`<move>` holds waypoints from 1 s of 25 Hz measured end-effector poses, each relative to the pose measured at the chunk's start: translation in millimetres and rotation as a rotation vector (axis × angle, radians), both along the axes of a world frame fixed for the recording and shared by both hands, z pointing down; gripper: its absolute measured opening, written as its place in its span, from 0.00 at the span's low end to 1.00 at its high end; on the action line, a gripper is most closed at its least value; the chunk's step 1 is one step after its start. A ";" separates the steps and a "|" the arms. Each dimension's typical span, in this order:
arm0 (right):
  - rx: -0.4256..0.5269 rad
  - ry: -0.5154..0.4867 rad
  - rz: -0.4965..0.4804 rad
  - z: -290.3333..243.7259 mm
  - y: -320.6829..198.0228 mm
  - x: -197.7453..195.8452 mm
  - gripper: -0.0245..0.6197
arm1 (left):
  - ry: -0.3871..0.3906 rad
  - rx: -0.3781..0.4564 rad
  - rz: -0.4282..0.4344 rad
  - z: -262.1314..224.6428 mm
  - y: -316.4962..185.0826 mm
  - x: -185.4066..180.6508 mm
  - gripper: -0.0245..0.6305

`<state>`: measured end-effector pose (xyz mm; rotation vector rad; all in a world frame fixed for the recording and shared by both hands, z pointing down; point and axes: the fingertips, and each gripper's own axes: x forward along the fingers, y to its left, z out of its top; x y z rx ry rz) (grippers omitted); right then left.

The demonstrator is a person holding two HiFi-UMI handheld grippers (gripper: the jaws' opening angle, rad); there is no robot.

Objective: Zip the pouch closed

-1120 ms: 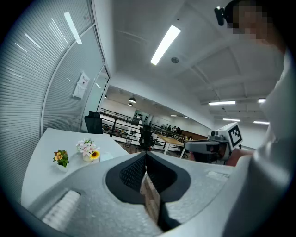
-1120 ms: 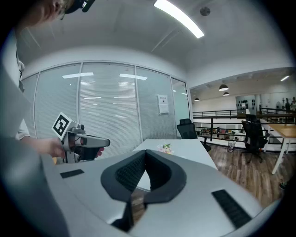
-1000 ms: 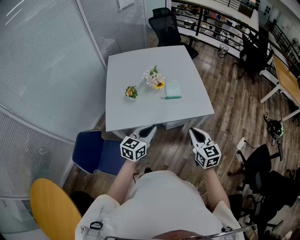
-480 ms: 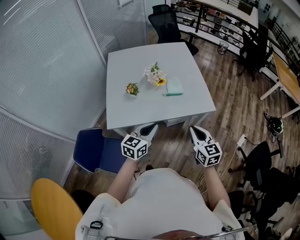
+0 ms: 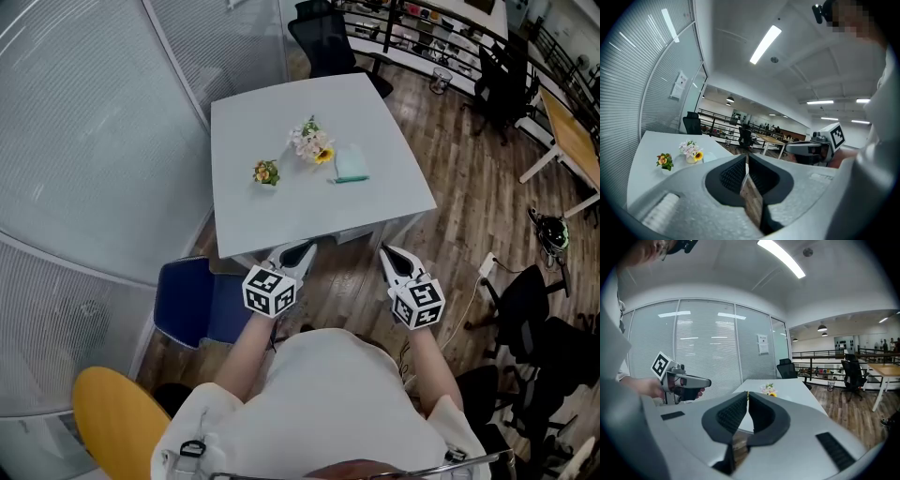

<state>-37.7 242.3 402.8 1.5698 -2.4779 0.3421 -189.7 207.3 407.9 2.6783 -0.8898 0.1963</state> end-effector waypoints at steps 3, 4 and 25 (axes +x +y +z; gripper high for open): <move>-0.006 -0.006 0.011 3.1 -2.5 -8.3 0.06 | -0.003 0.004 0.008 1.2 -4.6 -7.7 0.07; -0.008 -0.008 0.018 4.4 -3.6 -10.4 0.08 | -0.004 0.005 0.010 2.3 -6.1 -10.5 0.07; -0.087 -0.008 -0.007 47.5 -84.4 -4.7 0.13 | -0.019 -0.068 -0.016 44.9 -78.9 -12.0 0.13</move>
